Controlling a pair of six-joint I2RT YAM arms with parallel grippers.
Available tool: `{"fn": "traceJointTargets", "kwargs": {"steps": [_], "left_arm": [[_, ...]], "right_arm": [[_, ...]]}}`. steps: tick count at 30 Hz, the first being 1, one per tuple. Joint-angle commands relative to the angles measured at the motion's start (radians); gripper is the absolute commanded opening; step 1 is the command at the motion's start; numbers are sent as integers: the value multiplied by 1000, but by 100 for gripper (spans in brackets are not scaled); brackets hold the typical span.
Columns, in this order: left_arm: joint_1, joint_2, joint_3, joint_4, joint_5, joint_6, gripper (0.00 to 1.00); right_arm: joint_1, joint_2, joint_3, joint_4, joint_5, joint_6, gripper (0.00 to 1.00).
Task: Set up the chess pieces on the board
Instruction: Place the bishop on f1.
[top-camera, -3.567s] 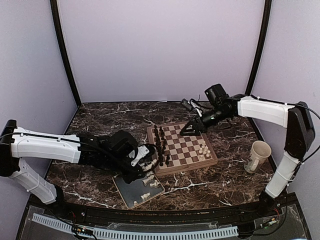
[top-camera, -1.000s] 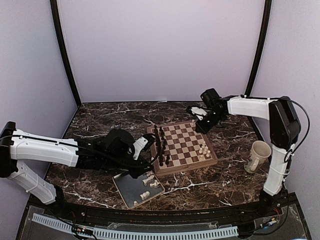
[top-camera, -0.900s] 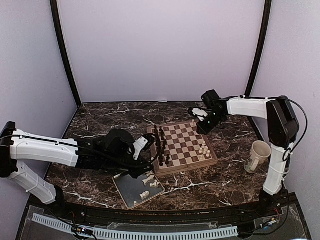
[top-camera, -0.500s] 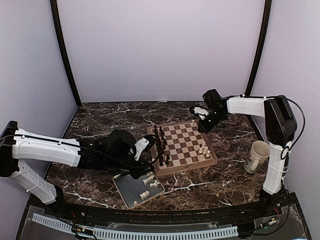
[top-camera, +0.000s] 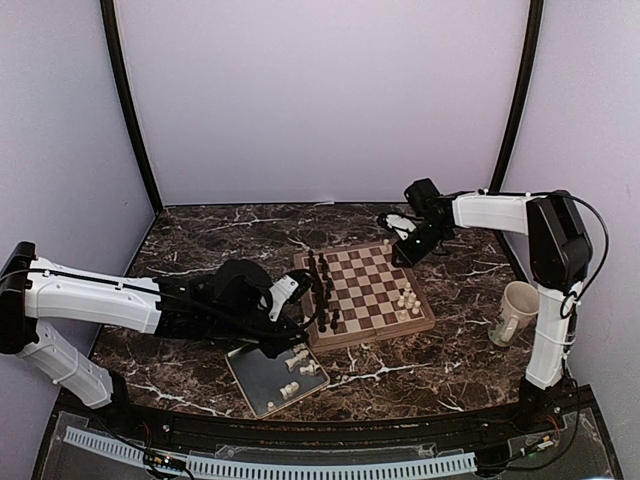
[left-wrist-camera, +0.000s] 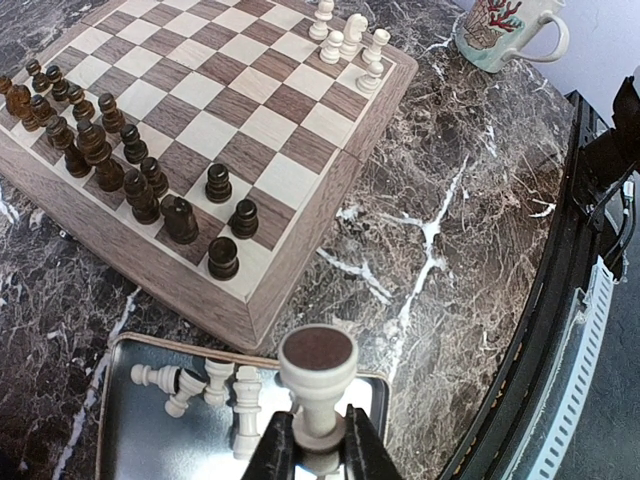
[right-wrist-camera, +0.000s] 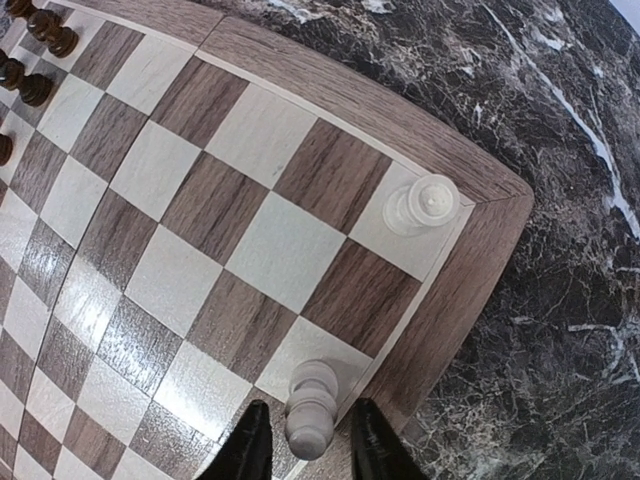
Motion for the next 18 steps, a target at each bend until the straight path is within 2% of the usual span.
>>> {"fn": "traceJointTargets", "kwargs": {"steps": [1,6,9,15,18], "left_arm": [[4,-1,11,6,11,3,2],[6,17,49,-17,37,17,2],[21,37,80,-34,82,21,2],[121,87,141,-29,292,-5,3],[161,125,185,-42,390,-8,3]], "right_arm": [[-4,-19,30,-4,1,6,33],[-4,-121,48,-31,15,-3,40],[-4,-196,32,-44,-28,-47,41],[-3,-371,-71,-132,-383,-320,41],[19,-437,-91,-212,-471,-433,41]]}}
